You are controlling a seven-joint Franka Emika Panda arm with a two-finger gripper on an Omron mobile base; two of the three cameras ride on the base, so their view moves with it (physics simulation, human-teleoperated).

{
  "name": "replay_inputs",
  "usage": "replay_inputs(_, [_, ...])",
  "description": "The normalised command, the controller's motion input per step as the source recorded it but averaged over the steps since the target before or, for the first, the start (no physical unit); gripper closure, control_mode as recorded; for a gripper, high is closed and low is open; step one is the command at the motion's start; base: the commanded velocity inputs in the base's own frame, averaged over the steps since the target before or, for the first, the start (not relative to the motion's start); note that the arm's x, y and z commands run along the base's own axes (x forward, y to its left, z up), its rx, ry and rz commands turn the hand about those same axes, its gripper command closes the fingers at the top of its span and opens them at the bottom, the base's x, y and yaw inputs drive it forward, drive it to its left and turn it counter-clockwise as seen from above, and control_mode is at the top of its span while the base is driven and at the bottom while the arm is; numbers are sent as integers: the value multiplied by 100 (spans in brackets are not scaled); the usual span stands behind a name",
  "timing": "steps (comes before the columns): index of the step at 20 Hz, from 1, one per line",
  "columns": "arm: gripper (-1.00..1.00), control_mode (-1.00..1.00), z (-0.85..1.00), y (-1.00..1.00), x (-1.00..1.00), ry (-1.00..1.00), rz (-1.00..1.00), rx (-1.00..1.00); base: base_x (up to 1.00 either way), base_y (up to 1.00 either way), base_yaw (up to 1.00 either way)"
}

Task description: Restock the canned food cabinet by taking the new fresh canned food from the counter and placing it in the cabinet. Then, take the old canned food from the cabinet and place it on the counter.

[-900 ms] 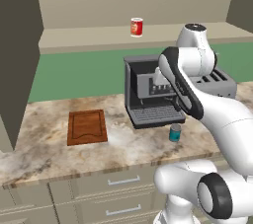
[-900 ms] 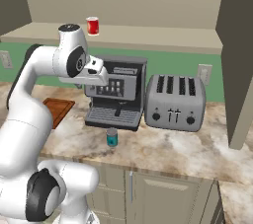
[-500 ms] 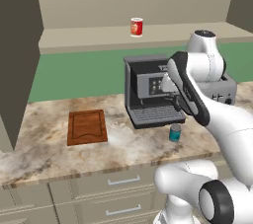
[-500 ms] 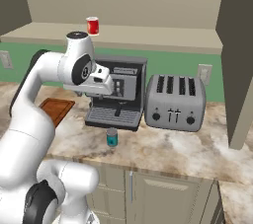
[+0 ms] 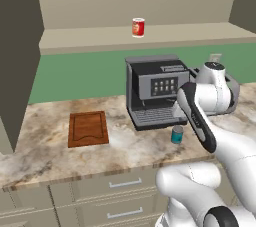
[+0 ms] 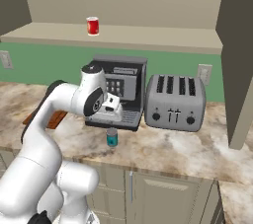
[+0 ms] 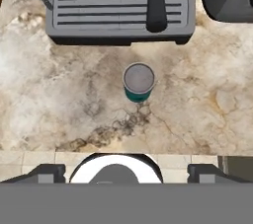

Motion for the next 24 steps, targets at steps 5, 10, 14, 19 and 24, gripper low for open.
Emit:
replay_inputs(5, [-100,-100,-49,0,7,0,0,0,0,0,0])
replay_inputs(10, [-100,-100,-32,0,24,0,-2,0,0,0,0])
replay_inputs(14, [-100,-100,-38,0,28,2,-5,0,0,0,0])
replay_inputs(19, [-100,-100,-33,-8,34,8,-8,-2,0,0,0])
replay_inputs(24, [-100,-100,-27,-10,31,11,-10,0,0,0,0])
